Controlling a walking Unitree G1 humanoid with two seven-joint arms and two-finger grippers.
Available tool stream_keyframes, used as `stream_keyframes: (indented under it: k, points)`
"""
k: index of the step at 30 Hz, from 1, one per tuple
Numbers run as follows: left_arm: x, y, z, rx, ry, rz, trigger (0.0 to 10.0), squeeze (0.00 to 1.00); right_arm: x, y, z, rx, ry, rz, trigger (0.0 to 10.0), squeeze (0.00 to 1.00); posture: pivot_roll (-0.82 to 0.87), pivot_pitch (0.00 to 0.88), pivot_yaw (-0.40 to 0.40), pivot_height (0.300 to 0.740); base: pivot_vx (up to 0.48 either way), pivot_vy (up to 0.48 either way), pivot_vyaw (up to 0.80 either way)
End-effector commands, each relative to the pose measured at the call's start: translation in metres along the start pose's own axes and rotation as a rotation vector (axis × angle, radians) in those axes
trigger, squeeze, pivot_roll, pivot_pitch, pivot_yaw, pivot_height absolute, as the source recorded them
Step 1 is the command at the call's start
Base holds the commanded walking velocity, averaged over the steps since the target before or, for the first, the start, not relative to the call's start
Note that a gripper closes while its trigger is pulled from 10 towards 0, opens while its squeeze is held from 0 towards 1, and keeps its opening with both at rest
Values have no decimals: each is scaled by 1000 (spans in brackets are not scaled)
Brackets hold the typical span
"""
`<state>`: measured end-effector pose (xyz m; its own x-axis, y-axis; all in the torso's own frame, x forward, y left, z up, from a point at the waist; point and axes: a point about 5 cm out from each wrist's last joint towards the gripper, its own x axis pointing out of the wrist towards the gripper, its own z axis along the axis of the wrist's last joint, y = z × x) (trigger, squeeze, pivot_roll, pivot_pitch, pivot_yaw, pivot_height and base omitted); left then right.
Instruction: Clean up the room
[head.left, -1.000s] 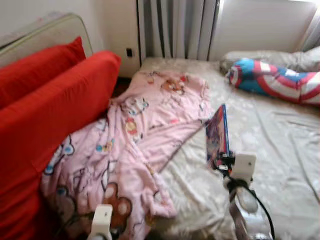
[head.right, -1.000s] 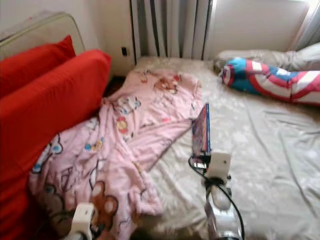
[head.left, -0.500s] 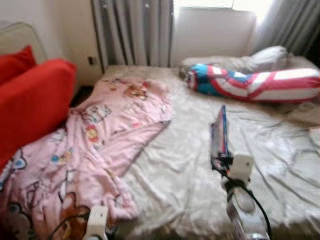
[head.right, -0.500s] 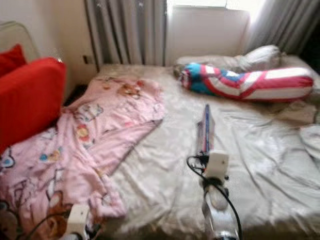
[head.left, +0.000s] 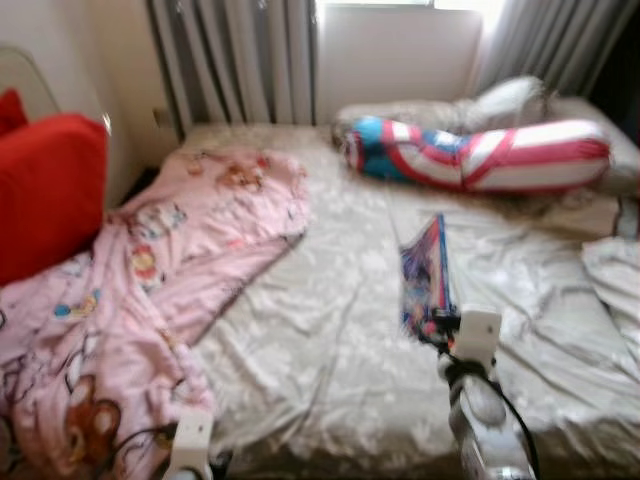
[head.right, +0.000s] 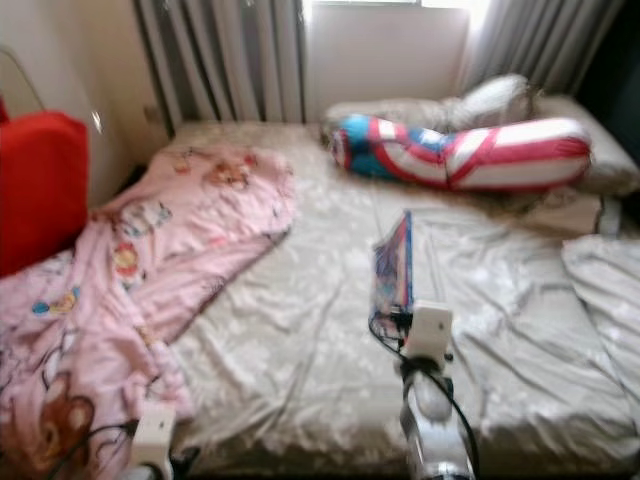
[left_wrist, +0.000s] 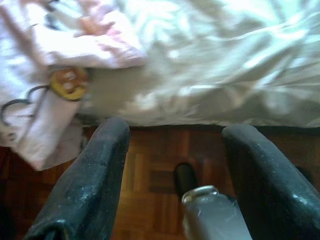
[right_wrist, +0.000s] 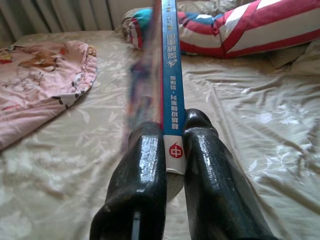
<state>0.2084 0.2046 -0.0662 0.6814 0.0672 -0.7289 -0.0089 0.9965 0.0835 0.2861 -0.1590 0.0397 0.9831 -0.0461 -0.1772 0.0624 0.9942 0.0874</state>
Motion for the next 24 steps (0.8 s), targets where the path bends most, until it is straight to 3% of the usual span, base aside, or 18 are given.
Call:
stream_keyframes:
  k: [1,24]
  points:
    - [-1,-7,-7,10,25,-22,10000,0,4,-5,15,-6,-63,-15,10000,0,-83,10,-8,740,0,-352,0]
    - [-1,-7,-9,8,31,-23,10000,0,4,-5,15,-12,-67,-16,10000,0,-86,17,-9,740,0,-357,0]
